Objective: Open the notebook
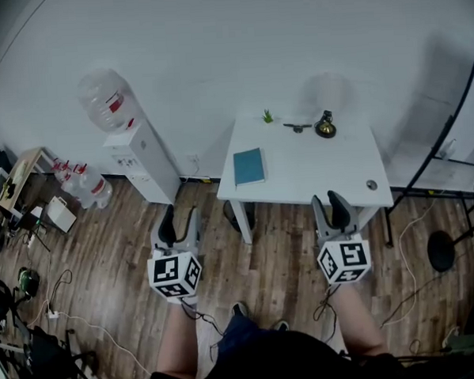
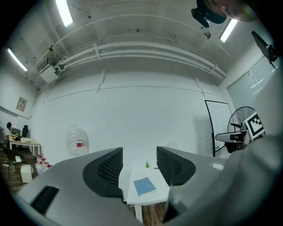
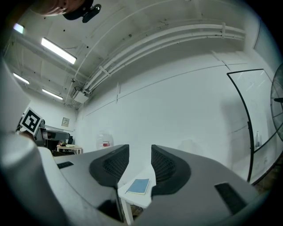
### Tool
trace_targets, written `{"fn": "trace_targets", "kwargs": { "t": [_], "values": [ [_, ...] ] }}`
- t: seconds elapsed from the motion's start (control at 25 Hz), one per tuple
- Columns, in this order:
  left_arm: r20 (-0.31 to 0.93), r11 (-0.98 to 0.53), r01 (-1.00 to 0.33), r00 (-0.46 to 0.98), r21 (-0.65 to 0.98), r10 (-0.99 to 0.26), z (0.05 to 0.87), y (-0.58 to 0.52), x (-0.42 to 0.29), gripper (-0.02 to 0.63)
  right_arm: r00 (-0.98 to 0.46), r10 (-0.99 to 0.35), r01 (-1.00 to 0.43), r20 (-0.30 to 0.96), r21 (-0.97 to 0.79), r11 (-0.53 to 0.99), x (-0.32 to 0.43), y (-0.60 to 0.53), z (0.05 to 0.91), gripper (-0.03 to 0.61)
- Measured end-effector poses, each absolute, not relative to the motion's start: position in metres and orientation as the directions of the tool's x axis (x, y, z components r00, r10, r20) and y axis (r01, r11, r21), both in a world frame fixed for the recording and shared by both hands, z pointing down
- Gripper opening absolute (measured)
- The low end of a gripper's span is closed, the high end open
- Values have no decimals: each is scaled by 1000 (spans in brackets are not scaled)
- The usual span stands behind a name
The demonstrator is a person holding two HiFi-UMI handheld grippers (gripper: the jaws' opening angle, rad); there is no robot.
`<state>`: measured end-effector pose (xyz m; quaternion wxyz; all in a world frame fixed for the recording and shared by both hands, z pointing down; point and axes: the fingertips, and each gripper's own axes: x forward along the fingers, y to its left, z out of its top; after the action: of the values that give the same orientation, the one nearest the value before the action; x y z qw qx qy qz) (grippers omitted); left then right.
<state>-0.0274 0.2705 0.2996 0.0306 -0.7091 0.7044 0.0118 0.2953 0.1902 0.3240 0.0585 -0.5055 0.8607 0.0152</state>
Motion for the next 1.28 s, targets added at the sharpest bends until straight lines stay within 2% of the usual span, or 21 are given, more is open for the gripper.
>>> {"fn": "trace_targets", "kwargs": {
  "t": [0.44, 0.76, 1.28],
  "values": [
    [1, -40, -999, 40, -13, -999, 330, 207, -52, 229, -447, -892, -890, -67, -62, 451, 276, 140, 343, 149],
    [16, -79, -997, 79, 23, -997, 343, 138, -92, 229, -439, -898, -897, -19, -49, 439, 231, 91, 360, 138],
    [-23, -135, -987, 133, 83, -991, 346, 46, -179, 229, -394, -918, -919, 37, -46, 392, 154, 14, 363, 138]
  ]
}}
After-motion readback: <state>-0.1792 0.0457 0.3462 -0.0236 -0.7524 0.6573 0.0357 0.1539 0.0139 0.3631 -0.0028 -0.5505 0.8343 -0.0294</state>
